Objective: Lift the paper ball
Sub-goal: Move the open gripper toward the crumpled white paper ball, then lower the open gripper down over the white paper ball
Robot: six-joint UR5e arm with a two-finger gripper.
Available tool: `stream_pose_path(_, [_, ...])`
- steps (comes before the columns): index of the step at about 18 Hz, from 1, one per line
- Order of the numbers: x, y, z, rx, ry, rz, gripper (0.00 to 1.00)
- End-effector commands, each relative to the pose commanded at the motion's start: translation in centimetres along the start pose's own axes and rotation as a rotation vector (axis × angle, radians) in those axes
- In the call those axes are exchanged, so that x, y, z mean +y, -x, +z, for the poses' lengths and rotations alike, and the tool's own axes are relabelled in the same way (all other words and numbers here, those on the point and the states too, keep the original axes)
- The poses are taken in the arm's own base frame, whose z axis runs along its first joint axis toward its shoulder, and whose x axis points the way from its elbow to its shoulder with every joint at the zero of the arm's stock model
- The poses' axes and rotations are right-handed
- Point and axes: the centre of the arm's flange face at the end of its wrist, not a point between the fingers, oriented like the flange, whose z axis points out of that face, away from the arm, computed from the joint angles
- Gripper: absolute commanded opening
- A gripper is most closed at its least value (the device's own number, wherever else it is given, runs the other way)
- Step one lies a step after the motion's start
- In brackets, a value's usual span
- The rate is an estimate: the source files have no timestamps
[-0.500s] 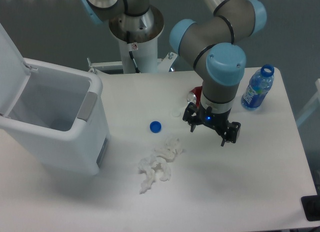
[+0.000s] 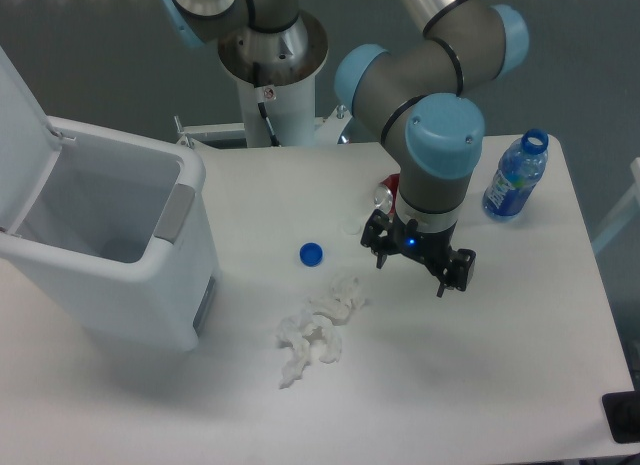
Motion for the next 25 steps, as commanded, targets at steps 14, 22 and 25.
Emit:
stream_pose_path(14, [-7.4, -7.3, 6.6, 0.073, -0.041, 0.146, 1.0])
stream_pose_path(22, [-8.6, -8.4, 9.9, 0.107, -0.007, 0.087, 1.0])
stream_pose_path(25, [-10.5, -8.9, 11.0, 0.096, -0.011, 0.009, 1.0])
